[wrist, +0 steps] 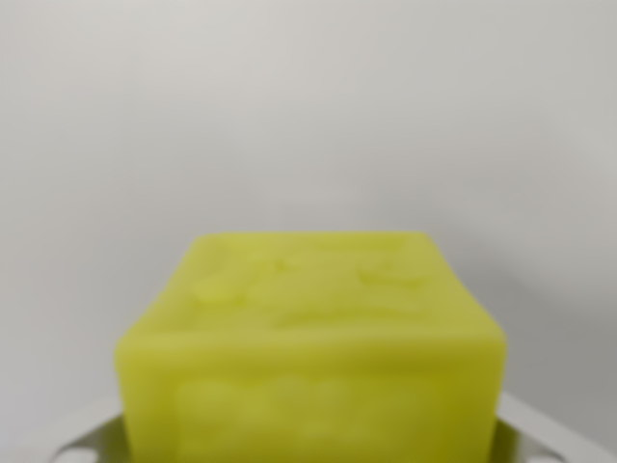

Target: Pick yellow cube

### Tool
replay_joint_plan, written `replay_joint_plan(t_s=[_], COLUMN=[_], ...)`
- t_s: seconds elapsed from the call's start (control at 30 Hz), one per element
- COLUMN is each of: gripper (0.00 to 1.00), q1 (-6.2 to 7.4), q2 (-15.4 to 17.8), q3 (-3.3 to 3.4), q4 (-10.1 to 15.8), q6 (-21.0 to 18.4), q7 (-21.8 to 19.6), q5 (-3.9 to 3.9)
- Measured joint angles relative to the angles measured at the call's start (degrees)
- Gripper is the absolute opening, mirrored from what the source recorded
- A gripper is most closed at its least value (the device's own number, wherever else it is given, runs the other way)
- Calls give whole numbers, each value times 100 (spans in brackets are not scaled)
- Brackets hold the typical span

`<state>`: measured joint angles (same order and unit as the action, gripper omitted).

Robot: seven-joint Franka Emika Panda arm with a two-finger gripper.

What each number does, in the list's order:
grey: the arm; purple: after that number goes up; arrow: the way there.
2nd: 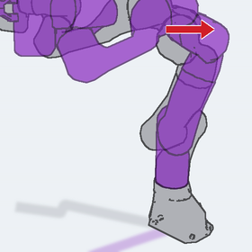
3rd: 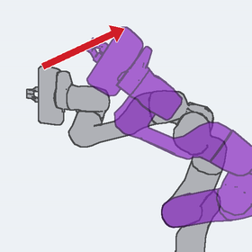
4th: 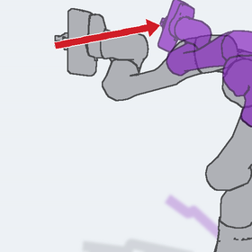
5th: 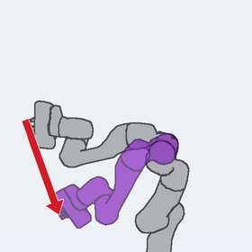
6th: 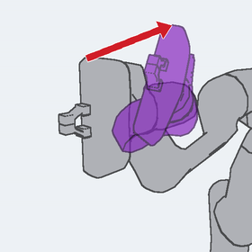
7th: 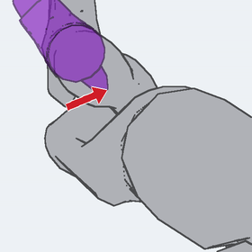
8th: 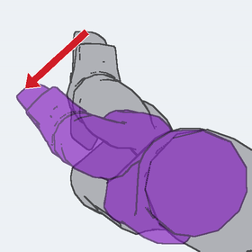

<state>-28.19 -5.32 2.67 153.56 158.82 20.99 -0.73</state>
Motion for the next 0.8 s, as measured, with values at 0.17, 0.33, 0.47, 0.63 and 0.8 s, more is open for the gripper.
replay_joint_plan(t_s=[0.17, 0.33, 0.47, 0.63, 0.8], gripper=[0, 0, 0, 0, 0], q1=[-5, -9, -12, -15, -17], q2=[154, 303, 421, 566, 707], q3=[-1, -1, -1, -1, -1], q4=[10, 13, 13, 12, 5], q6=[-145, -290, -407, -555, -703], q7=[-17, -30, -40, -51, -61], q5=[22, 41, 55, 70, 84])
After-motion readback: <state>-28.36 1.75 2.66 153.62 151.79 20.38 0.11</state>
